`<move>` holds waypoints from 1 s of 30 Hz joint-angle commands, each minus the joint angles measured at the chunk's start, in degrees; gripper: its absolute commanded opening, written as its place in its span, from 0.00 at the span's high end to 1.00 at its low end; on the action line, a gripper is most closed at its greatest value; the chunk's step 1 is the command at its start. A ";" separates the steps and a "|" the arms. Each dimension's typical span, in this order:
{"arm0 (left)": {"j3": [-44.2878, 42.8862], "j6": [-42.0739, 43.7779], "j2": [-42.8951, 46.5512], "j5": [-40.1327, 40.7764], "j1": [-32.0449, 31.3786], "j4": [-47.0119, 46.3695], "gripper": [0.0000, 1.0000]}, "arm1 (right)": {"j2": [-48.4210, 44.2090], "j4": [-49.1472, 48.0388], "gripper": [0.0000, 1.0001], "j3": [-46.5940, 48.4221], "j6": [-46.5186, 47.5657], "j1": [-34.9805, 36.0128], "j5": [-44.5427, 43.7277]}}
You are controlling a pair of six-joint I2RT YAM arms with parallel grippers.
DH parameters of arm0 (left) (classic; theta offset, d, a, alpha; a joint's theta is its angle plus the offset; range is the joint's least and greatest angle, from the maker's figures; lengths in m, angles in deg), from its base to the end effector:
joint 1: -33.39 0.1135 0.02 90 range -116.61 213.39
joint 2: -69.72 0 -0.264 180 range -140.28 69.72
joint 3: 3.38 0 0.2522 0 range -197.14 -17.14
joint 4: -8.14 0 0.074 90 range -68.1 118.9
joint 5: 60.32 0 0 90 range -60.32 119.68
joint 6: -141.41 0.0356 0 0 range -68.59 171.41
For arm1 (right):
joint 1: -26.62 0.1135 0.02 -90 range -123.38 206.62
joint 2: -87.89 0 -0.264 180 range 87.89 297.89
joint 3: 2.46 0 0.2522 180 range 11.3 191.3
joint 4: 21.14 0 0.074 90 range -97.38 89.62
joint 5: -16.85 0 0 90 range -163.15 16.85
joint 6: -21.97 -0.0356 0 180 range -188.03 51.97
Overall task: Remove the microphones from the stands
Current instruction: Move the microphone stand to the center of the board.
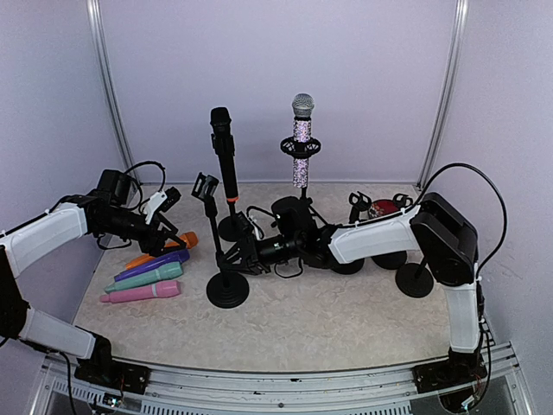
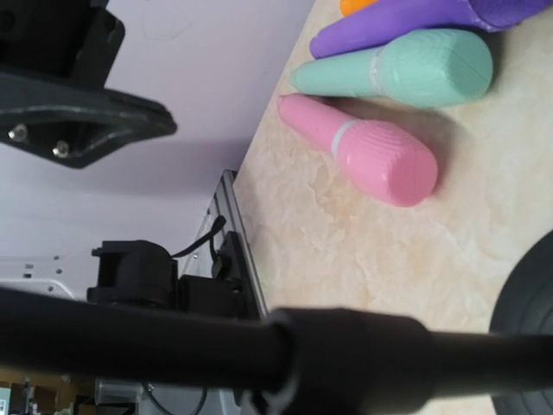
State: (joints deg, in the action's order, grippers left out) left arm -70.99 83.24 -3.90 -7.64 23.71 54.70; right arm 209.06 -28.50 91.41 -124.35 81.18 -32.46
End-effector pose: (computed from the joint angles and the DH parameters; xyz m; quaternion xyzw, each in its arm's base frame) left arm 0.2512 -0.0647 0.2591 0.4140 0.8027 -0.2390 0.3565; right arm 0.2569 0.4010 0.1893 -0.1878 0.7707 0.6047 0.0708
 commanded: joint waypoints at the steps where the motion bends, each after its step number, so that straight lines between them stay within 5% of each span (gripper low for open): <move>1: 0.16 0.95 1.16 0.14 0.44 0.43 0.35 | 1.80 -3.51 0.75 2.19 -3.18 0.45 0.16; 10: 0.28 0.96 1.47 0.27 0.53 0.34 0.34 | 0.47 -1.66 1.00 1.04 -3.33 0.04 -1.08; 30: -0.19 0.53 0.53 -0.97 0.35 0.43 0.35 | -15.69 5.30 1.00 -12.26 -0.53 -7.46 -7.87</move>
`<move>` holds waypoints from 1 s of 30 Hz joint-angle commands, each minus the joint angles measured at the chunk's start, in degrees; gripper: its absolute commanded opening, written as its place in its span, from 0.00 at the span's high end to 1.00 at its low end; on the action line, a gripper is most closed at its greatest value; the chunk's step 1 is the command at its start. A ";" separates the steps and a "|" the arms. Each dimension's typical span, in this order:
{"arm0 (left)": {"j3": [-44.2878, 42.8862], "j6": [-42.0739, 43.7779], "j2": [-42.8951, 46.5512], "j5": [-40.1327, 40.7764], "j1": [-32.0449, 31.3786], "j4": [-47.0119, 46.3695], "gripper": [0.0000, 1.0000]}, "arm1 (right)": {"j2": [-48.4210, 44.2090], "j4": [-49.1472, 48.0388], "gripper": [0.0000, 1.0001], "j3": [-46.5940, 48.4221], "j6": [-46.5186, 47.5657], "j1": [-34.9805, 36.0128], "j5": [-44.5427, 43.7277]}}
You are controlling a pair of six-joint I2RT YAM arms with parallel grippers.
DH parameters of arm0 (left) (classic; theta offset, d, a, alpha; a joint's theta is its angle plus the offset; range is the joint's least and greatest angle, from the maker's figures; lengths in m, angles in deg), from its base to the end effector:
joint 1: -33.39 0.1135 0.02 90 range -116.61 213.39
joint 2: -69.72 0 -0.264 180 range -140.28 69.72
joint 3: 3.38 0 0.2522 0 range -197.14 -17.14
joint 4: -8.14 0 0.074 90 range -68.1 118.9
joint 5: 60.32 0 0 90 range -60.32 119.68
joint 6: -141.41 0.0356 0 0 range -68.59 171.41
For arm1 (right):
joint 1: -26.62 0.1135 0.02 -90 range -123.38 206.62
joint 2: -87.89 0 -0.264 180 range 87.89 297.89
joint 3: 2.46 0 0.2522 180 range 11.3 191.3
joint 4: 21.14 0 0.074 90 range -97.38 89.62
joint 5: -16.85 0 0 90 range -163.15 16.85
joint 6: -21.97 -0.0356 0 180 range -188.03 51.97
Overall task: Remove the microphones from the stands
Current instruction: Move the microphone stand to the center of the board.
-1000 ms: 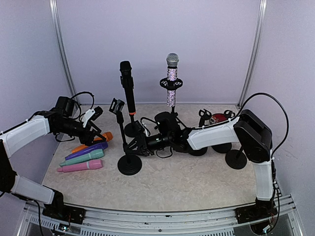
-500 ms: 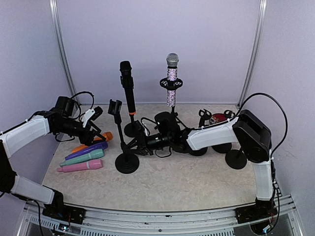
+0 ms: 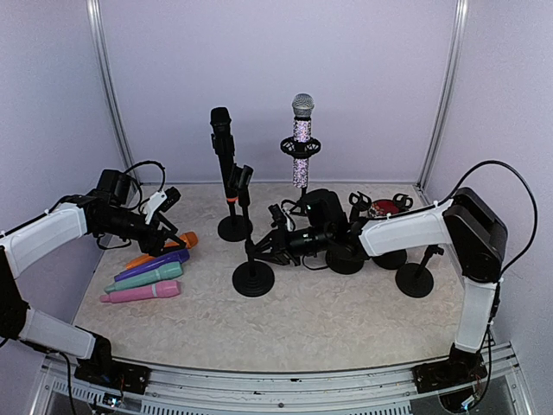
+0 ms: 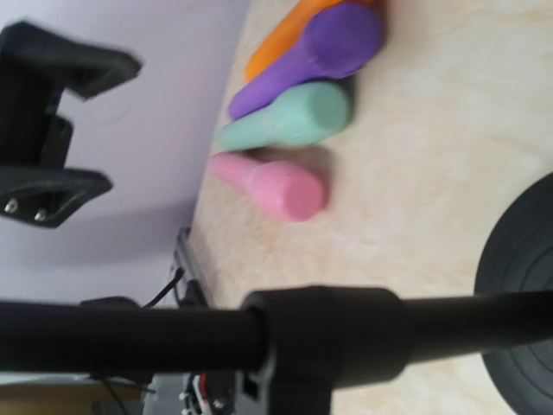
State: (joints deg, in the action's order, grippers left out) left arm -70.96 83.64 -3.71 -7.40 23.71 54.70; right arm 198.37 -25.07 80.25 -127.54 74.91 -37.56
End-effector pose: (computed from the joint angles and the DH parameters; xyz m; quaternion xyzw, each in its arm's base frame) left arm 0.2508 -0.0646 0.2597 0.4167 0.8015 -0.2355 0.3584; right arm 0.2704 0.3346 0.2017 -0.0880 0.8103 0.5708 0.0993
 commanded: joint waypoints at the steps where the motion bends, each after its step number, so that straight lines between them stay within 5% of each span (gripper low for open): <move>1: -0.35 0.05 0.12 -1.36 0.41 0.43 0.35 | -5.35 2.35 1.00 -1.50 2.62 -1.32 -2.92; 13: -1.00 -0.40 -0.75 -1.31 -0.54 0.51 0.35 | -4.81 5.56 1.00 -7.43 4.78 -2.12 -7.47; 30: -1.20 -1.03 -2.42 -0.90 -1.06 0.17 0.36 | -4.71 22.66 1.00 1.23 20.27 1.81 -25.24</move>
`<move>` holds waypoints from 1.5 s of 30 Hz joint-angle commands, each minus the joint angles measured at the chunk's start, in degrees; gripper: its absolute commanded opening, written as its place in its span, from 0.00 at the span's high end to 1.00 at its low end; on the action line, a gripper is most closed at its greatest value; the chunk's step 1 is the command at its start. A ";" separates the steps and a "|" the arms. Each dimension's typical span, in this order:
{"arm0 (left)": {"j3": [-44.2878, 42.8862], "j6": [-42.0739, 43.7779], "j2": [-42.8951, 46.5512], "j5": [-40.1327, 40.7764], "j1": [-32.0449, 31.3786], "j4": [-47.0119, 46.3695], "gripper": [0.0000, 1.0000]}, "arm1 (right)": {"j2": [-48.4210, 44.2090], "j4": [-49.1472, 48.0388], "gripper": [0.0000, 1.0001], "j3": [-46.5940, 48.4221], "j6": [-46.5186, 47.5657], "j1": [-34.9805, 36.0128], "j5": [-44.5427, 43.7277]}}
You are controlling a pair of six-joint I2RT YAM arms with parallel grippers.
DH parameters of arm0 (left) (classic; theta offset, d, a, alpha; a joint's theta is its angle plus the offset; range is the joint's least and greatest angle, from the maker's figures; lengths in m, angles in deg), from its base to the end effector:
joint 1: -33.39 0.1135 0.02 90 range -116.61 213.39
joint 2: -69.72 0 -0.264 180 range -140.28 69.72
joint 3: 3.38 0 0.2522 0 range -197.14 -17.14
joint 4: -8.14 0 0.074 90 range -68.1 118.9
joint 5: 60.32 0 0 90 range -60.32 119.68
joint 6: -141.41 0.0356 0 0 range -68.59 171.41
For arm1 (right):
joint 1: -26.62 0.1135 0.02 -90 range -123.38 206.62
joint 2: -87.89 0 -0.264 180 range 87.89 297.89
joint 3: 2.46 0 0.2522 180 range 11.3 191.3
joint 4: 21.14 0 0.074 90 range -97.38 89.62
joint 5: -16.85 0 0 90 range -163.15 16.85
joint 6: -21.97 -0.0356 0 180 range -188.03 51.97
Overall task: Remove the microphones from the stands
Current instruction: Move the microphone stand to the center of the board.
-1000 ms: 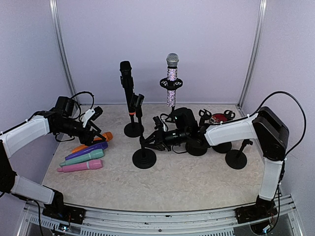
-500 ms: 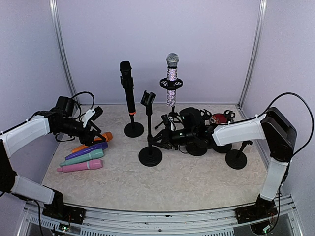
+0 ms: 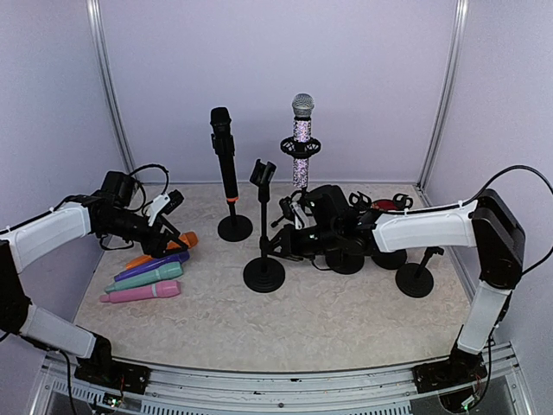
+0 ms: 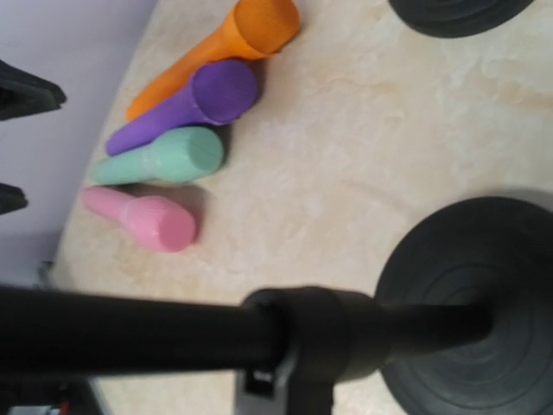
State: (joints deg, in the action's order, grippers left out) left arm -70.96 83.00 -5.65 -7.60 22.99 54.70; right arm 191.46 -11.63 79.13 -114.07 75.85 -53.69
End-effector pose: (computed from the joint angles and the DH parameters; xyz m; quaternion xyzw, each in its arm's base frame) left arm 0.2546 -0.0687 0.2516 0.4145 0.8071 -0.2458 0.3411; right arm 0.2571 0.3164 0.2195 -0.1065 0.8573 0.4552 0.2156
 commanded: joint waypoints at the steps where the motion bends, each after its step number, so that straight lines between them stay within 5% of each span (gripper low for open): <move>1: -1.20 -0.39 -0.48 -0.69 -0.34 0.22 0.36 | 2.44 9.78 1.00 3.10 7.57 1.40 -10.08; 25: -1.00 -0.30 -0.26 -0.69 -0.36 0.65 0.36 | 7.24 21.99 1.00 12.97 30.92 15.53 -54.41; 38: -1.02 -0.09 0.14 -0.67 -0.41 1.30 0.36 | 5.23 17.10 1.00 7.87 26.29 14.73 -49.01; 45: -1.11 -0.13 0.31 -0.71 -0.43 1.57 0.36 | -0.03 8.33 0.54 1.53 22.66 13.22 -40.25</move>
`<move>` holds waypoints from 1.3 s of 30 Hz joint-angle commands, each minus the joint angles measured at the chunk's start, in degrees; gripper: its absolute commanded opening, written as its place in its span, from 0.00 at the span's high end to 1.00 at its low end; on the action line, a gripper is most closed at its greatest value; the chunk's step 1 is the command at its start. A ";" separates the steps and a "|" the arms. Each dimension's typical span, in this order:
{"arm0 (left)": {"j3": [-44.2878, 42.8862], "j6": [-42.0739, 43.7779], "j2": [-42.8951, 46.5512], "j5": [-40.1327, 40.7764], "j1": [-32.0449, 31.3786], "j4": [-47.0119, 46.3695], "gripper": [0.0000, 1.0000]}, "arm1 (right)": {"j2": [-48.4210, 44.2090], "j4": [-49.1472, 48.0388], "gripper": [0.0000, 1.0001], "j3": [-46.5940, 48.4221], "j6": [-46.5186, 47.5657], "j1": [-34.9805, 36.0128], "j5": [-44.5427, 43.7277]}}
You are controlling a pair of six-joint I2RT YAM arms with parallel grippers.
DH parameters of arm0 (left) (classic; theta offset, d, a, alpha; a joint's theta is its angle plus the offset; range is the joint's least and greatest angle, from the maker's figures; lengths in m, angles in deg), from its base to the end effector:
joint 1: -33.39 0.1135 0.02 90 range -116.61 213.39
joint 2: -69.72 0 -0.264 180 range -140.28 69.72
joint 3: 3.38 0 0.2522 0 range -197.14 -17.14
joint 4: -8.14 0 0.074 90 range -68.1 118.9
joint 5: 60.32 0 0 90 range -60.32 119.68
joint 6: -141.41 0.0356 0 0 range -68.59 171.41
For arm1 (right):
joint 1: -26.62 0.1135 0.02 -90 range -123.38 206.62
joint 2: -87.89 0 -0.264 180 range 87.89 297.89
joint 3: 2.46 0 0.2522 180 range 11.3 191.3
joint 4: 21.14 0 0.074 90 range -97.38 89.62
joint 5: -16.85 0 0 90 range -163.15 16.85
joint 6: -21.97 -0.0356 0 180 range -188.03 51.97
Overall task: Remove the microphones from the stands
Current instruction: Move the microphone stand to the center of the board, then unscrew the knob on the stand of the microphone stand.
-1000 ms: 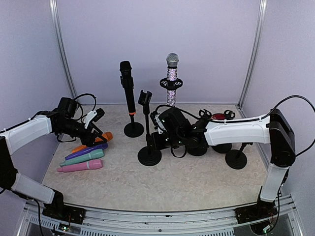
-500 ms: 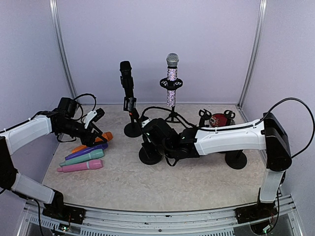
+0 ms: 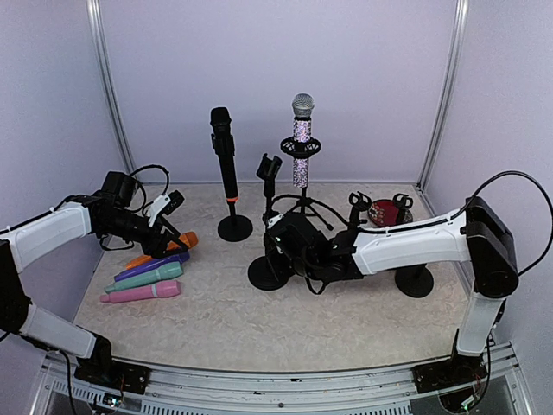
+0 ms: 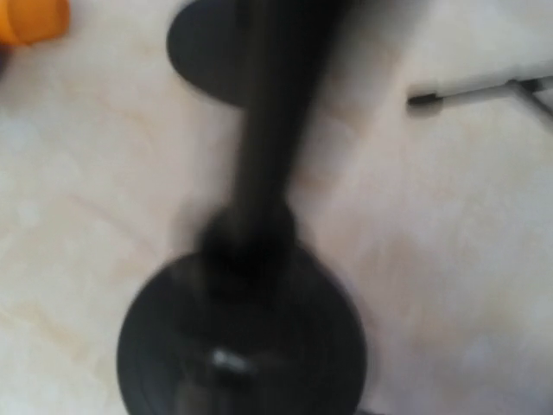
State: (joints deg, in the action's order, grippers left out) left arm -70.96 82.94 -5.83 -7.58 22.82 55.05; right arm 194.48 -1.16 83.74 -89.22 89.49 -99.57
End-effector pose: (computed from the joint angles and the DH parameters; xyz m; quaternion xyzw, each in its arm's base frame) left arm 0.2543 -0.0694 0.2505 0.4145 0.8085 -0.2475 0.3365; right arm 0.2022 0.3598 0.2101 -0.2247 0.8600 0.1195 0.4424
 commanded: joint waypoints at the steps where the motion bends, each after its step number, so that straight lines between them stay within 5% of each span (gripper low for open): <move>1: -1.11 -0.02 0.56 -0.79 -0.32 1.30 0.36 | -4.08 -3.11 0.50 -3.88 -2.90 -0.75 6.59; 5: -1.01 0.02 0.75 -0.67 -0.40 1.39 0.36 | -10.00 -8.10 0.41 -8.71 -6.61 -3.01 11.70; 11: -1.00 0.11 0.76 -0.67 -0.41 1.39 0.36 | -19.27 -24.86 0.42 -20.49 -12.82 -7.75 26.29; 20: -1.76 0.11 0.58 -0.80 -0.45 1.88 0.36 | -15.37 -23.43 0.47 -17.32 -12.27 -8.95 30.08; 33: -2.49 0.46 0.05 -0.30 -0.52 2.62 0.36 | -6.49 -15.84 0.66 -9.45 -5.58 -5.64 19.75; 39: -2.85 0.42 -0.62 -0.23 -0.53 2.84 0.36 | -5.27 -14.33 0.83 -7.89 -2.16 -3.20 12.53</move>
State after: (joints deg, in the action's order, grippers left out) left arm -72.06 83.00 -5.83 -7.47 22.64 57.32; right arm 188.31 -17.01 73.93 -94.49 84.81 -80.88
